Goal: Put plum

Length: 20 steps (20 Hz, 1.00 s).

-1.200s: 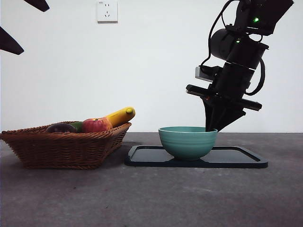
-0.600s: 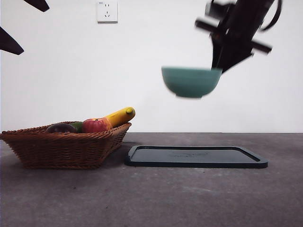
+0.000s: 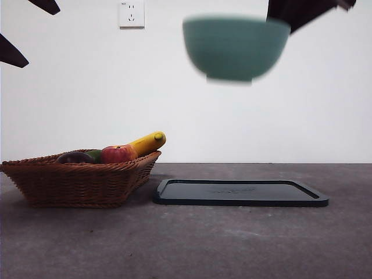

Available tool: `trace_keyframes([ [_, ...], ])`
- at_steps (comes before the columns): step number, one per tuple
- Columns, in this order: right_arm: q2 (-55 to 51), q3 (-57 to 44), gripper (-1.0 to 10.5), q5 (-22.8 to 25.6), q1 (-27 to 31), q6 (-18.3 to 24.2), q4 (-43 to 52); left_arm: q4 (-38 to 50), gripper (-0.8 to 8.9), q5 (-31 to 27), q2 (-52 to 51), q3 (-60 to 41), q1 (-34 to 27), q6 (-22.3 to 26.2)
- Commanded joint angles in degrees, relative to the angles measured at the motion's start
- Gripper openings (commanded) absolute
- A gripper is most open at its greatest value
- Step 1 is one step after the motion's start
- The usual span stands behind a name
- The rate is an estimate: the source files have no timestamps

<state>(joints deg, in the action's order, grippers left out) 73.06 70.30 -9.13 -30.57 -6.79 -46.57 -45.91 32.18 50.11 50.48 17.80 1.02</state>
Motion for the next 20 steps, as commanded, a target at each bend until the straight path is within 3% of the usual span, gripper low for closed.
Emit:
trace_keyframes([
  [1,0.0,-4.6,0.1,0.2,-2.3,-2.0,3.0,0.3,4.33,0.4,0.3,0.6,0.2,1.1],
  [6,0.0,-15.8,0.1,0.4,-4.8,-5.8,12.7,0.3,4.33,0.4,0.3,0.6,0.2,1.1],
  [10,1.5,-20.6,0.1,0.6,-4.8,-6.5,16.5,0.3,4.33,0.4,0.3,0.6,0.2,1.1],
  [20,8.3,-22.8,0.1,0.9,-4.9,-6.3,19.2,0.2,4.33,0.4,0.3,0.6,0.2,1.1],
])
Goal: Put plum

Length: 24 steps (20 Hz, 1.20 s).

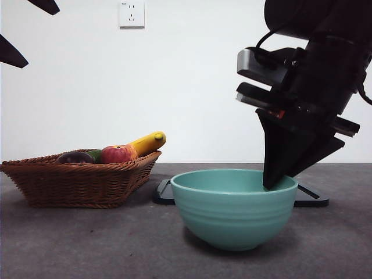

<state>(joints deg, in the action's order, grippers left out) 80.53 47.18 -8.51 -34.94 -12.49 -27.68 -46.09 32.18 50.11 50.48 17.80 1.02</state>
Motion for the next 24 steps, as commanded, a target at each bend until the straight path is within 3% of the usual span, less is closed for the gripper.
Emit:
trace_keyframes([
  [1,0.8,0.4,0.1,0.2,-0.6,-0.6,0.2,0.3,4.33,0.4,0.3,0.6,0.2,1.1],
  [9,1.1,0.4,0.2,1.4,-0.6,-0.2,-2.4,0.3,4.33,0.4,0.3,0.6,0.2,1.1],
  [12,1.1,0.4,2.1,1.4,-0.6,-0.7,-2.3,0.3,4.33,0.4,0.3,0.6,0.2,1.1],
  [14,1.0,0.4,2.8,1.5,-0.6,-0.7,-1.9,0.3,4.33,0.4,0.3,0.6,0.2,1.1],
  [24,-8.3,8.4,2.8,4.4,0.4,1.3,-7.3,0.4,4.33,0.4,0.3,0.6,0.2,1.1],
])
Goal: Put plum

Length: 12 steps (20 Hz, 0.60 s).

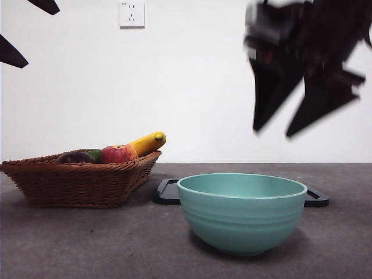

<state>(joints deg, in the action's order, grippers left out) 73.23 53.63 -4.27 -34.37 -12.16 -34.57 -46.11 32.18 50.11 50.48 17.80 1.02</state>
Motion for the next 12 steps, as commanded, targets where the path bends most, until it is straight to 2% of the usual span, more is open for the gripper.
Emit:
trace_keyframes([
  [1,-2.4,3.0,2.8,-0.1,-0.1,1.0,-0.8,0.4,4.33,0.4,0.3,0.6,0.2,1.1],
  [4,-6.8,6.2,2.8,-2.0,-0.1,1.1,-3.7,0.3,4.33,0.4,0.3,0.6,0.2,1.1],
  [8,-12.9,7.6,2.8,-11.4,-0.1,1.0,-7.3,0.2,4.33,0.4,0.3,0.6,0.2,1.1],
  [12,-17.2,7.6,2.8,-15.6,-0.2,1.1,-12.7,-0.2,4.33,0.4,0.3,0.6,0.2,1.1],
])
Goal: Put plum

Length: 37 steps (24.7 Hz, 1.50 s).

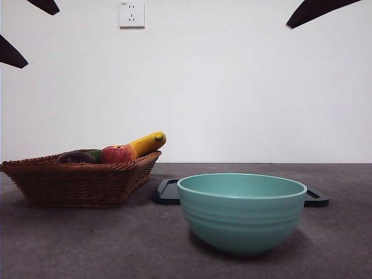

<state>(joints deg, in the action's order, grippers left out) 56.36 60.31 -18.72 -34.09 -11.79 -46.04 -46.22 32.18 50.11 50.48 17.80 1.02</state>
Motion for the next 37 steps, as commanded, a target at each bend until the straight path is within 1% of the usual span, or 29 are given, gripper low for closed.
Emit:
trace_keyframes([
  [1,-1.0,0.9,2.8,-2.1,-0.4,0.7,-2.9,-0.5,4.33,0.4,0.3,0.6,0.2,1.1],
  [3,-1.5,0.9,2.8,-3.5,-0.6,1.1,-6.5,-0.9,4.33,0.4,0.3,0.6,0.2,1.1],
  [6,-1.4,0.9,2.8,-3.6,-0.7,2.2,-9.6,-0.9,4.33,0.4,0.3,0.6,0.2,1.1],
  [23,-1.4,0.9,2.7,-3.5,-0.7,2.2,-9.5,-1.0,4.24,0.4,0.3,0.6,0.2,1.1],
  [24,-1.4,0.9,2.7,-3.5,-0.7,2.2,-9.5,-1.0,4.06,0.4,0.3,0.6,0.2,1.1],
  [27,-1.4,0.9,2.7,-3.5,-0.7,2.2,-9.5,-1.0,3.02,0.4,0.3,0.6,0.2,1.1],
  [28,-1.4,0.9,2.3,-3.5,-0.7,2.2,-9.6,-1.0,2.59,0.4,0.3,0.6,0.2,1.1],
  [31,-1.4,0.9,0.2,-3.5,-0.7,2.7,-9.6,-1.0,1.03,0.4,0.3,0.6,0.2,1.1],
  [33,-1.4,0.9,0.0,-3.6,-0.7,3.3,-9.6,-1.0,0.02,0.4,0.3,0.6,0.2,1.1],
  [37,-1.4,0.9,0.0,-3.5,-0.7,3.5,-9.6,-1.0,0.07,0.4,0.3,0.6,0.2,1.1],
])
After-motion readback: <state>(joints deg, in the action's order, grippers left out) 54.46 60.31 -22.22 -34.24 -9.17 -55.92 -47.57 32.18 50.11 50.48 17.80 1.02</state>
